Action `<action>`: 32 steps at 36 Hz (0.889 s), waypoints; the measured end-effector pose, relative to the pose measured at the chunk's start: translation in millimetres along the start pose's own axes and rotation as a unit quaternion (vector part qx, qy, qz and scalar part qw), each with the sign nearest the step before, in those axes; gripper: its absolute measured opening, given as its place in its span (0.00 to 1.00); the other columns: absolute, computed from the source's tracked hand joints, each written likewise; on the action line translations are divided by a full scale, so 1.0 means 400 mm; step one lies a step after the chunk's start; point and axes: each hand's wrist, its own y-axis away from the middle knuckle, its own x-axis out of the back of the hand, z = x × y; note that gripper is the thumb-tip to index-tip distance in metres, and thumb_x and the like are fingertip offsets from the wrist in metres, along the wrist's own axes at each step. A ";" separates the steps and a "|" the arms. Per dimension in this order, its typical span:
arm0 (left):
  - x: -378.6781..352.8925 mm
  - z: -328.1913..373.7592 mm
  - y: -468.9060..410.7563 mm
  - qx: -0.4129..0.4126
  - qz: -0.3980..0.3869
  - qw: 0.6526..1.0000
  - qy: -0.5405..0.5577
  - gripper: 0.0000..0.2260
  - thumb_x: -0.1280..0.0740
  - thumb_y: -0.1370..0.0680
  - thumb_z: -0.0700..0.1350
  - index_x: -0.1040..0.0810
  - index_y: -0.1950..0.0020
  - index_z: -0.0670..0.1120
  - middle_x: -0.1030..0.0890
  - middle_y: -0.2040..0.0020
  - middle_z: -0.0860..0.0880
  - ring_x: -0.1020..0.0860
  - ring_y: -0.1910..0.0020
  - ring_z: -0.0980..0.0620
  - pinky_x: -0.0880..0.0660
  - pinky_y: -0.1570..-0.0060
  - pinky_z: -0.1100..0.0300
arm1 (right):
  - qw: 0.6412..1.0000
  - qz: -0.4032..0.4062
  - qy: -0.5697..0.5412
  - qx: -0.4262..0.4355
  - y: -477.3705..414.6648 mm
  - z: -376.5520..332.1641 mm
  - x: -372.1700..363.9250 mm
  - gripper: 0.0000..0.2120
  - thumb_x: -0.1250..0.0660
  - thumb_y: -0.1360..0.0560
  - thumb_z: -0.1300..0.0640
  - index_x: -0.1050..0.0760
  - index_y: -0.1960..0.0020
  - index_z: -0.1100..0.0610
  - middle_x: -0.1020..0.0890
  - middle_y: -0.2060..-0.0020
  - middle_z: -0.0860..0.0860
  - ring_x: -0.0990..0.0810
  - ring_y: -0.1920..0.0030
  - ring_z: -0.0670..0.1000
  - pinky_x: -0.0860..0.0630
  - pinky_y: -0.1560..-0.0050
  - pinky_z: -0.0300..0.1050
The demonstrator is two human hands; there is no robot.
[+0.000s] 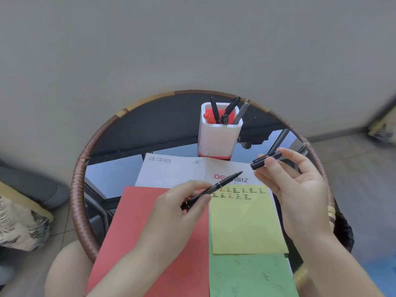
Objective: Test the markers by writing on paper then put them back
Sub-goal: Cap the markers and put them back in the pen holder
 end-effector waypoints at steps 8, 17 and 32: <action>-0.001 0.005 -0.001 -0.005 0.006 1.000 -0.006 0.15 0.32 0.26 0.41 0.23 0.54 0.64 0.21 0.63 0.57 0.28 0.67 0.61 0.35 0.68 0.71 | 1.000 -0.027 -0.007 -0.010 0.010 0.008 -0.007 0.10 0.32 0.32 0.64 0.25 0.53 0.53 0.14 0.65 0.53 0.16 0.63 0.50 0.19 0.58 0.40; -0.010 -0.004 -0.001 -0.022 0.004 1.000 -0.017 0.15 0.32 0.26 0.40 0.23 0.53 0.63 0.20 0.60 0.56 0.26 0.64 0.60 0.33 0.66 0.70 | 0.999 -0.037 -0.016 -0.027 0.019 0.015 -0.014 0.09 0.32 0.31 0.65 0.25 0.53 0.54 0.14 0.65 0.53 0.16 0.63 0.50 0.19 0.58 0.40; -0.026 -0.003 -0.005 -0.151 0.038 0.985 -0.079 0.14 0.33 0.28 0.45 0.25 0.44 0.55 0.20 0.57 0.64 0.25 0.63 0.65 0.32 0.63 0.74 | 0.998 -0.067 -0.008 -0.010 0.042 0.026 -0.029 0.09 0.33 0.31 0.68 0.26 0.58 0.55 0.15 0.65 0.54 0.16 0.64 0.54 0.19 0.58 0.44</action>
